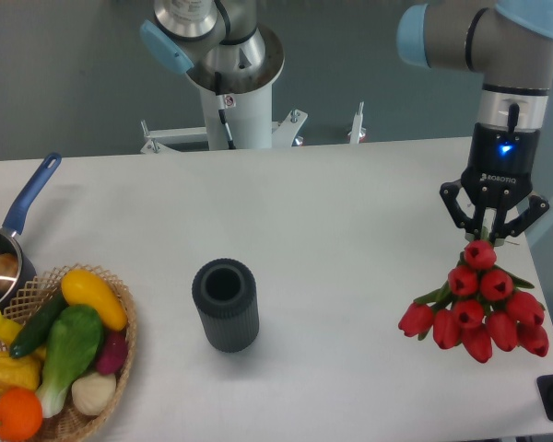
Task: Insert the flowers into the vase
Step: 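Hold the red tulip bunch in the gripper and begin moving it, then carry the tulip bunch over the black vase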
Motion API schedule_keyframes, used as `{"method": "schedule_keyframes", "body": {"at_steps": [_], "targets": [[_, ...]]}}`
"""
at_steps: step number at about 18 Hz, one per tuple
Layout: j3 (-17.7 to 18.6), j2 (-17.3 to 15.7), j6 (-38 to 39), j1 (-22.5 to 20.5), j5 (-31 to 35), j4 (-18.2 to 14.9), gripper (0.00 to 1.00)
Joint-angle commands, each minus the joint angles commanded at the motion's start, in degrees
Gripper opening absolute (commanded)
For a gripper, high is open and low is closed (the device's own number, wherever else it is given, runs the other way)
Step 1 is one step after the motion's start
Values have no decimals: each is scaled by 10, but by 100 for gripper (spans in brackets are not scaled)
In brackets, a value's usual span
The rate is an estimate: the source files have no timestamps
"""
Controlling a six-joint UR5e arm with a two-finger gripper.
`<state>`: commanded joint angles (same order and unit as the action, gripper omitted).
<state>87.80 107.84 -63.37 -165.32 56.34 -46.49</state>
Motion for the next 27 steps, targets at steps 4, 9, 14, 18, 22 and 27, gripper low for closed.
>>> {"method": "schedule_keyframes", "body": {"at_steps": [4,9,14,18,22,27], "targets": [[1,1,8,-2,-18,2,17],[0,0,15,-8,-46,3,17],[-1,2,17,-5,-49,4,17],[-5,16,23,3,-89,9,18],[-3,11,34,19,-112,10,18],[2,11,35,29,-180,10,18]]}}
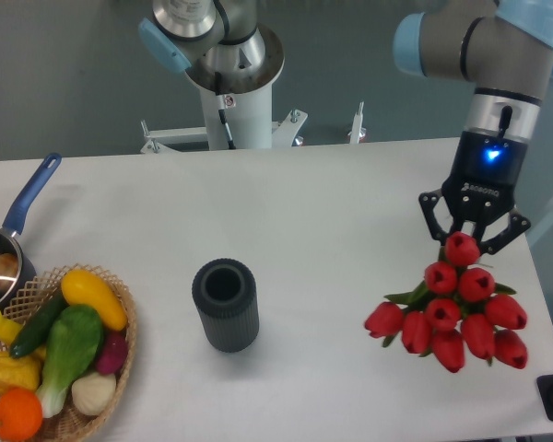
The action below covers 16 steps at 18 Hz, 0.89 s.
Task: Insert the flowers into the vase
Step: 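Carry the tulip bunch over the black vase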
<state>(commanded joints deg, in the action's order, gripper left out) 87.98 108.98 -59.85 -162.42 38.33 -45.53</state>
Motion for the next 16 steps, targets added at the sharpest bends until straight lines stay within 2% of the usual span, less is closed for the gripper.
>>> {"method": "schedule_keyframes", "body": {"at_steps": [4,8,12,16], "targets": [[18,-6,-4,22,-27,2,18],[62,-47,-5,31,-83,9,18],[65,-58,2,69,-103,8,18],[86,-76,-2,107,-106,9,18]]}}
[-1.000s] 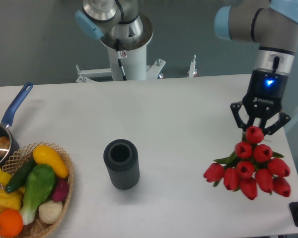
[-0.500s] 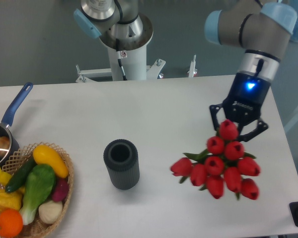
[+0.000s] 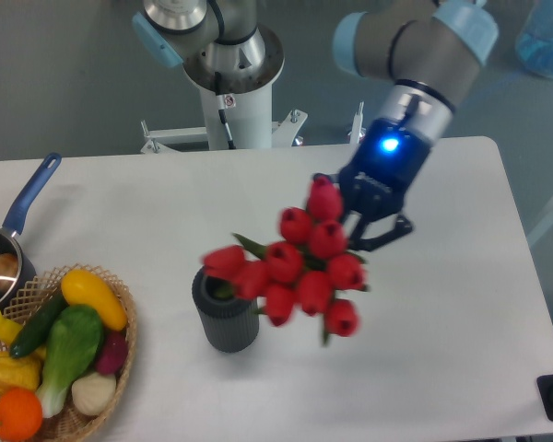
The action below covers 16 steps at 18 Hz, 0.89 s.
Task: Insert the flowers into the vase
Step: 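Carry the tulip bunch over the black vase, then lower the tulip stems into the vase opening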
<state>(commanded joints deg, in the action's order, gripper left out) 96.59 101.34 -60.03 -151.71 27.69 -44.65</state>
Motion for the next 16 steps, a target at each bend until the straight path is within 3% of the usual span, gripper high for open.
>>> {"method": "schedule_keyframes", "body": {"at_steps": [6,16], "targets": [[11,0,-2,36,-12,0,18],[41,0,-22,47,-54,6,18]]}}
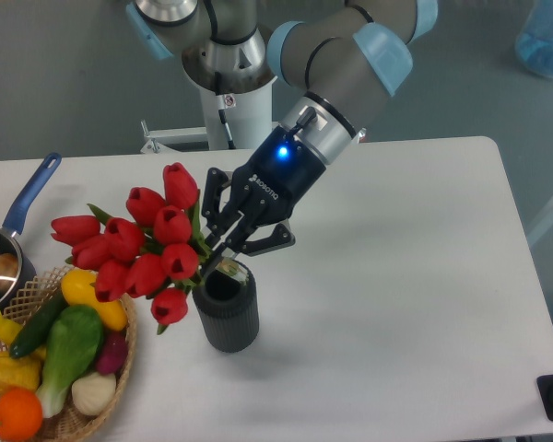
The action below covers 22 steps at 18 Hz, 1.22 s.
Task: Insert the flowers into the vase
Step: 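Lower the tulip stems into the vase opening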
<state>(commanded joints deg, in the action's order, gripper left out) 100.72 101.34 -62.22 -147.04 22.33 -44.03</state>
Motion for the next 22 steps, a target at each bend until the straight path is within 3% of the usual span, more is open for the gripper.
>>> {"method": "schedule_keyframes", "body": {"at_steps": [3,6,22], "targets": [[14,0,-41,-1,-4,1,17],[20,0,-38,-6,-56,0,17],[45,6,-54,-28,-85,1,17]]}}
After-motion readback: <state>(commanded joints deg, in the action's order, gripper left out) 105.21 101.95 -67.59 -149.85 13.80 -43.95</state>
